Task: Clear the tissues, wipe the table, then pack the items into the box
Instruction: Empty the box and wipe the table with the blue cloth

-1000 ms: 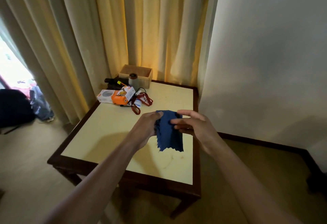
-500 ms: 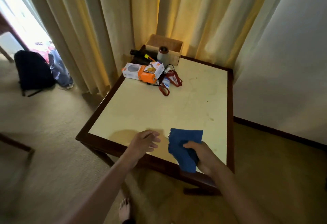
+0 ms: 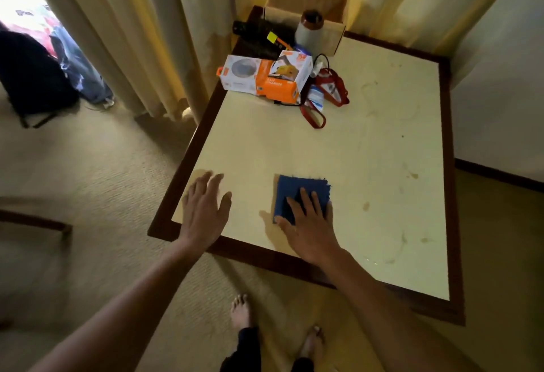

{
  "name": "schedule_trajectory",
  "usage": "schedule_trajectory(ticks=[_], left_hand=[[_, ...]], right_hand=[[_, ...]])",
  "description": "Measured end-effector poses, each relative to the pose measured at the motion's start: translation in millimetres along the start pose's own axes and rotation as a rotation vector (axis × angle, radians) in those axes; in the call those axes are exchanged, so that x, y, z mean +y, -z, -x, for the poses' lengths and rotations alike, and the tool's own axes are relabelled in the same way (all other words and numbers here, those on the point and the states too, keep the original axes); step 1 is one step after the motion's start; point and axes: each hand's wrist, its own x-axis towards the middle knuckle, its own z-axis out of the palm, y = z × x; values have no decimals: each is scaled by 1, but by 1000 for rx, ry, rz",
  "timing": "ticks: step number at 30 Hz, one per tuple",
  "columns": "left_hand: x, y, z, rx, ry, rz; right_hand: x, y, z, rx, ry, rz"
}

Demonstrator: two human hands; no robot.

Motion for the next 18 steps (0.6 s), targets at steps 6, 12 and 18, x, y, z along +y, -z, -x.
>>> schedule_trajectory(ticks=[6,12,18], left_hand=[[-20,-16,-67,-75,-194,-225],[-33,-32,-79,-58,-200,-295],[-34,-33,-80,-32,-206,-253]], right_hand=[[-14,-18,-33,200,-133,26],[41,15,-128,309,-188,88],[-32,-7,-132,357,-29,103]])
